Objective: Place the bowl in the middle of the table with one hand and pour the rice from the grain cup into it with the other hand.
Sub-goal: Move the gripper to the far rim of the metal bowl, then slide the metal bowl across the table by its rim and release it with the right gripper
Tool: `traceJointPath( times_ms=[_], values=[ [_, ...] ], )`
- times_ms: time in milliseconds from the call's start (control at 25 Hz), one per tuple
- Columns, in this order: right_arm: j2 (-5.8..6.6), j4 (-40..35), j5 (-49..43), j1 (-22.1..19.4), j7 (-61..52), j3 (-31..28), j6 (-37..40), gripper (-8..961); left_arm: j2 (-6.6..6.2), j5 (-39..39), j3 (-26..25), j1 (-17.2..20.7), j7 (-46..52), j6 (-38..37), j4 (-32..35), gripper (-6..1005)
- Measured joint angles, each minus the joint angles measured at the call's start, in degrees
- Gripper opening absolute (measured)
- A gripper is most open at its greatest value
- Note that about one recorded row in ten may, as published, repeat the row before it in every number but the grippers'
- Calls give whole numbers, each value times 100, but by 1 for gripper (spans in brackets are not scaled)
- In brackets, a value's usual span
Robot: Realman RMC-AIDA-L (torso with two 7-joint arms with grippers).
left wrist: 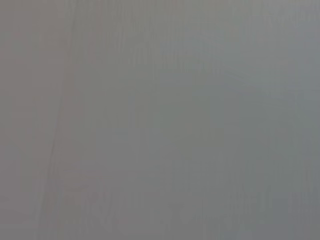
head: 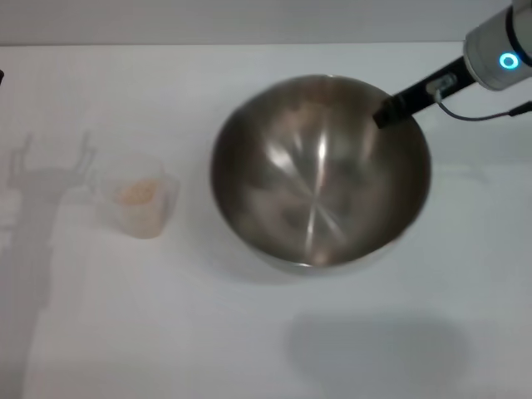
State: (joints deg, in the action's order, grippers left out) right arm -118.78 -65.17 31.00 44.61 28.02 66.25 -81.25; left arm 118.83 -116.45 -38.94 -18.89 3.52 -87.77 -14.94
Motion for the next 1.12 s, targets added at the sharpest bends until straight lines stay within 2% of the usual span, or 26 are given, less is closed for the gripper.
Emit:
traceJointPath(
  times_ms=[280, 440, 1120],
  values=[
    [-3, 135, 258, 30, 88, 56, 315, 17, 0, 1, 0, 0, 0, -7, 3, 859],
    [-5, 490, 524, 68, 227, 66, 633, 17, -1, 0, 0, 0, 0, -7, 9, 860],
    [-5, 1318, 655, 333, 327, 80, 897, 16, -18, 0, 0, -1, 0, -4, 9, 859]
  ],
)
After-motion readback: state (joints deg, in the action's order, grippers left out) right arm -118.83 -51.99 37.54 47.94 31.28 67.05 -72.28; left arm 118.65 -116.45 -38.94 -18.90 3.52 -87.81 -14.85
